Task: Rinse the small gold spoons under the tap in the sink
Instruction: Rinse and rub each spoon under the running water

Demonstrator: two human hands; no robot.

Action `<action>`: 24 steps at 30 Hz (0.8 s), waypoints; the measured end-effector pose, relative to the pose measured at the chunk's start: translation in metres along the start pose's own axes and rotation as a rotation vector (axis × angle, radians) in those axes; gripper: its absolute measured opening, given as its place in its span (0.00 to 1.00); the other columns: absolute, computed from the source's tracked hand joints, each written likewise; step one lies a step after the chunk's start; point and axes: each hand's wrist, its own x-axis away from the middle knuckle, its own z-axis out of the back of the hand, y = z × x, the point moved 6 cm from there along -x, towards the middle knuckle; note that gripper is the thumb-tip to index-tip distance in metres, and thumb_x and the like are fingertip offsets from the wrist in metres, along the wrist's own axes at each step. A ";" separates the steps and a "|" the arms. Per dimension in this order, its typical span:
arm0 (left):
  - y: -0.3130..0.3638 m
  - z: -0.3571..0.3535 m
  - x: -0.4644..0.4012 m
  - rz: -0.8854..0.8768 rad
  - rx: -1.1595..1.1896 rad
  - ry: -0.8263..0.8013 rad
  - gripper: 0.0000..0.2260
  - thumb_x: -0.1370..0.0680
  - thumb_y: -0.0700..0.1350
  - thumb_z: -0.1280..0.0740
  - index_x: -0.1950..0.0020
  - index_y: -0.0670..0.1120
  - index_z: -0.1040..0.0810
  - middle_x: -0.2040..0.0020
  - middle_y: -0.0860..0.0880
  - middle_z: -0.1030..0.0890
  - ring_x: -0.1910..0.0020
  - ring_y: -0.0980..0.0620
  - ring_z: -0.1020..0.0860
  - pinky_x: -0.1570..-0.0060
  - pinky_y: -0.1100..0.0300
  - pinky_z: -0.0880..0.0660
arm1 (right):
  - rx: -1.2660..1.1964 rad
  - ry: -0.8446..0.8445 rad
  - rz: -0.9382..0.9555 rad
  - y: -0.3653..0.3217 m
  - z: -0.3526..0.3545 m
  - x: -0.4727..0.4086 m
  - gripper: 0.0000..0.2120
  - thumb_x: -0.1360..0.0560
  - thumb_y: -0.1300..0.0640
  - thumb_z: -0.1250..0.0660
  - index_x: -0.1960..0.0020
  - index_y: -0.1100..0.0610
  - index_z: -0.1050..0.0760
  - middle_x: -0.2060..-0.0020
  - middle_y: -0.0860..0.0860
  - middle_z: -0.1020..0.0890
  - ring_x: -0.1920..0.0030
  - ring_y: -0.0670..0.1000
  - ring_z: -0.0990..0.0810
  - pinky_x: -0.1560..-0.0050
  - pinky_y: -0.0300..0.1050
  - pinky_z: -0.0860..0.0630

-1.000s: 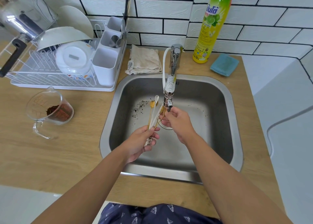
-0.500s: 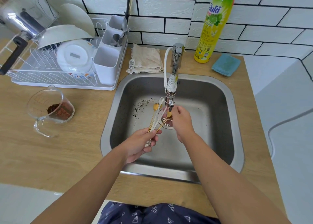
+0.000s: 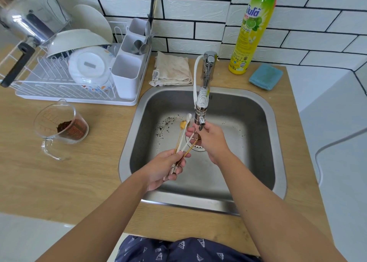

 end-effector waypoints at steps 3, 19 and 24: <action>0.000 0.002 0.001 0.002 -0.016 -0.005 0.14 0.16 0.48 0.39 0.37 0.40 0.23 0.61 0.50 0.25 0.69 0.56 0.31 0.76 0.67 0.37 | -0.024 -0.054 -0.023 0.002 -0.007 0.001 0.09 0.15 0.60 0.39 0.43 0.53 0.20 0.56 0.46 0.11 0.52 0.47 0.12 0.57 0.42 0.17; -0.004 -0.005 0.000 -0.037 0.034 -0.048 0.15 0.16 0.47 0.38 0.35 0.38 0.24 0.62 0.50 0.24 0.70 0.57 0.33 0.76 0.67 0.37 | 0.116 0.036 0.027 0.002 0.000 0.000 0.12 0.17 0.60 0.35 0.56 0.56 0.17 0.67 0.48 0.15 0.66 0.47 0.19 0.63 0.39 0.22; -0.002 -0.002 0.002 -0.038 0.020 -0.067 0.15 0.16 0.46 0.39 0.36 0.37 0.24 0.63 0.51 0.26 0.71 0.57 0.34 0.76 0.67 0.40 | 0.044 -0.046 0.017 -0.001 -0.003 0.003 0.09 0.18 0.60 0.33 0.51 0.51 0.17 0.64 0.47 0.15 0.61 0.47 0.19 0.60 0.40 0.22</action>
